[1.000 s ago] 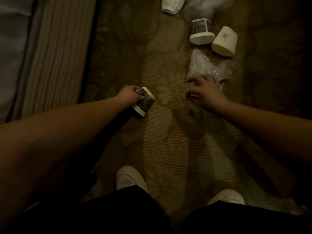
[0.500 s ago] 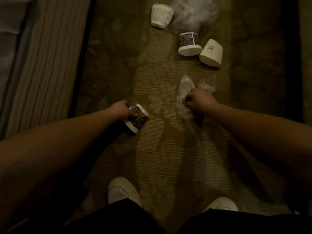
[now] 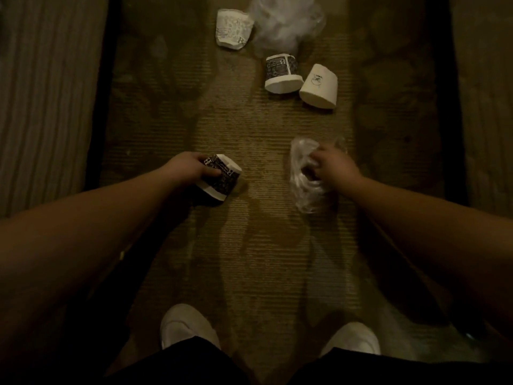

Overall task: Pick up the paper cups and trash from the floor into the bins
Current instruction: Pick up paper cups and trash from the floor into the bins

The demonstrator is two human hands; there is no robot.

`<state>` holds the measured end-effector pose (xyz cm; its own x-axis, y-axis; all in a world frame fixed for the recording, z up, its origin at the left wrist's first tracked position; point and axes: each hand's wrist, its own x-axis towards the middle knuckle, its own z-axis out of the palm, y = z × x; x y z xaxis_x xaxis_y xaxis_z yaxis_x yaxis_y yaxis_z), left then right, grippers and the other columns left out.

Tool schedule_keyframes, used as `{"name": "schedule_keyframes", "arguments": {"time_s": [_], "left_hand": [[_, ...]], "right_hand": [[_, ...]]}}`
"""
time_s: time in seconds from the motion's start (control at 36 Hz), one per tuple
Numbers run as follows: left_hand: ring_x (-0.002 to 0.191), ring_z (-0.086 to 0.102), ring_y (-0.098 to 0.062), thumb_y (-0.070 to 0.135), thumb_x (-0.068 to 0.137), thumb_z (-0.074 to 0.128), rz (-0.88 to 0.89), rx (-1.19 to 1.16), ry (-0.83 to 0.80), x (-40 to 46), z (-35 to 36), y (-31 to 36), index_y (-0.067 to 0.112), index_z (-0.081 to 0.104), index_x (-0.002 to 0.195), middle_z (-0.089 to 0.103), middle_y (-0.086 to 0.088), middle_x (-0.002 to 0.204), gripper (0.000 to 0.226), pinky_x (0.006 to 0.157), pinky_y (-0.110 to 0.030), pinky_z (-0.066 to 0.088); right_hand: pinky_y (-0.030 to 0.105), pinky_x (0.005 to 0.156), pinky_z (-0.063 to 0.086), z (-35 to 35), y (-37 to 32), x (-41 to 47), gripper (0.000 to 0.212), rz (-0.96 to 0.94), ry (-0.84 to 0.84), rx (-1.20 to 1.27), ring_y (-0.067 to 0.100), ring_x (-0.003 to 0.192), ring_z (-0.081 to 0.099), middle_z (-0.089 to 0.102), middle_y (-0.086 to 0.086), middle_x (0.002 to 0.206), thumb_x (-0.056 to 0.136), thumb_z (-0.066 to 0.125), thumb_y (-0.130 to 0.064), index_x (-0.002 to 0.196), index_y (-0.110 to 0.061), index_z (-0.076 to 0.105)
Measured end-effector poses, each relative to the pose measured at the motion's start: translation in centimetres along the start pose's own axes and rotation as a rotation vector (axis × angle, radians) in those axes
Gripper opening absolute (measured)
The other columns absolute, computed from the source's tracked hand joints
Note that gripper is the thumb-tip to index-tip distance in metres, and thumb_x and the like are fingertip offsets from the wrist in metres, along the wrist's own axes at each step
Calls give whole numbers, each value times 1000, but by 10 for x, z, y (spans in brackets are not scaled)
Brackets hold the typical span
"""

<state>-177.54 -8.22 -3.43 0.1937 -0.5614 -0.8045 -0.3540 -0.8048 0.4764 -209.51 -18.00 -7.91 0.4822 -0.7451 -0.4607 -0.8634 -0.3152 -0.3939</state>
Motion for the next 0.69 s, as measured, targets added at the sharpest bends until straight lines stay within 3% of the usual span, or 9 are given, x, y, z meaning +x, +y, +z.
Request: {"name": "schedule_keyframes", "arguments": {"time_s": [0.06, 0.14, 0.19, 0.31, 0.36, 0.44, 0.53, 0.61, 0.69], "left_hand": [[95, 66, -19, 17, 86, 75, 15, -10, -5, 4, 4, 9, 18, 64, 127, 69, -5, 114, 43, 92, -35, 52], [87, 65, -12, 17, 87, 73, 30, -55, -21, 8, 13, 21, 18, 63, 127, 68, -1, 105, 41, 77, -28, 50], [89, 67, -17, 16, 87, 73, 7, -138, -40, 11, 19, 31, 17, 63, 125, 70, -4, 106, 39, 72, -28, 51], [102, 67, -25, 11, 87, 70, 4, -234, -158, 9, 30, 60, 14, 63, 119, 70, -11, 115, 33, 87, -37, 54], [104, 66, -23, 9, 87, 68, 54, -146, -274, 0, 38, 78, 19, 64, 112, 70, -9, 114, 27, 89, -36, 53], [108, 65, -21, 8, 85, 70, 112, 26, -406, -17, 53, 103, 20, 64, 116, 71, -4, 114, 34, 94, -36, 51], [110, 65, -18, 12, 83, 74, 166, 109, -418, -36, 67, 125, 22, 64, 121, 72, 0, 114, 41, 99, -37, 49], [103, 65, -13, 14, 85, 74, 227, 113, -283, -56, 72, 145, 23, 65, 119, 71, 3, 110, 36, 93, -33, 50], [100, 65, -10, 14, 85, 74, 293, 89, -166, -70, 65, 163, 24, 65, 121, 70, 5, 109, 38, 90, -31, 51]], "right_hand": [[35, 103, 37, 0, 3, -7, 31, -24, 16, -14, 27, 126, 49, 47, 8, 144, 96, 57, -15, 125, -14, 66], [36, 105, 38, -3, 5, -8, 33, -6, -13, -21, 27, 126, 49, 43, 7, 146, 96, 58, -17, 128, -16, 64], [40, 101, 44, -9, 4, -5, 35, 29, -49, -16, 29, 121, 53, 47, 8, 140, 95, 59, -17, 129, -16, 63], [37, 89, 47, -29, -5, 0, 34, 97, -31, 21, 30, 113, 55, 52, 10, 132, 96, 58, -19, 130, -19, 62], [34, 85, 44, -43, -12, 2, 36, 119, -8, 82, 28, 113, 56, 54, 10, 131, 97, 58, -21, 133, -21, 61], [31, 83, 45, -69, -22, 3, 34, 154, 36, 203, 26, 110, 60, 62, 8, 124, 96, 59, -25, 130, -21, 63], [32, 84, 51, -95, -30, -1, 31, 259, 46, 465, 22, 102, 64, 68, 4, 113, 93, 64, -29, 121, -18, 67], [43, 85, 59, -118, -40, -10, 35, 336, -32, 869, 24, 96, 69, 70, 7, 110, 90, 71, -26, 123, -18, 65], [44, 88, 58, -134, -47, -20, 37, 317, -138, 1145, 29, 103, 67, 68, 14, 115, 92, 68, -20, 128, -14, 60]]}}
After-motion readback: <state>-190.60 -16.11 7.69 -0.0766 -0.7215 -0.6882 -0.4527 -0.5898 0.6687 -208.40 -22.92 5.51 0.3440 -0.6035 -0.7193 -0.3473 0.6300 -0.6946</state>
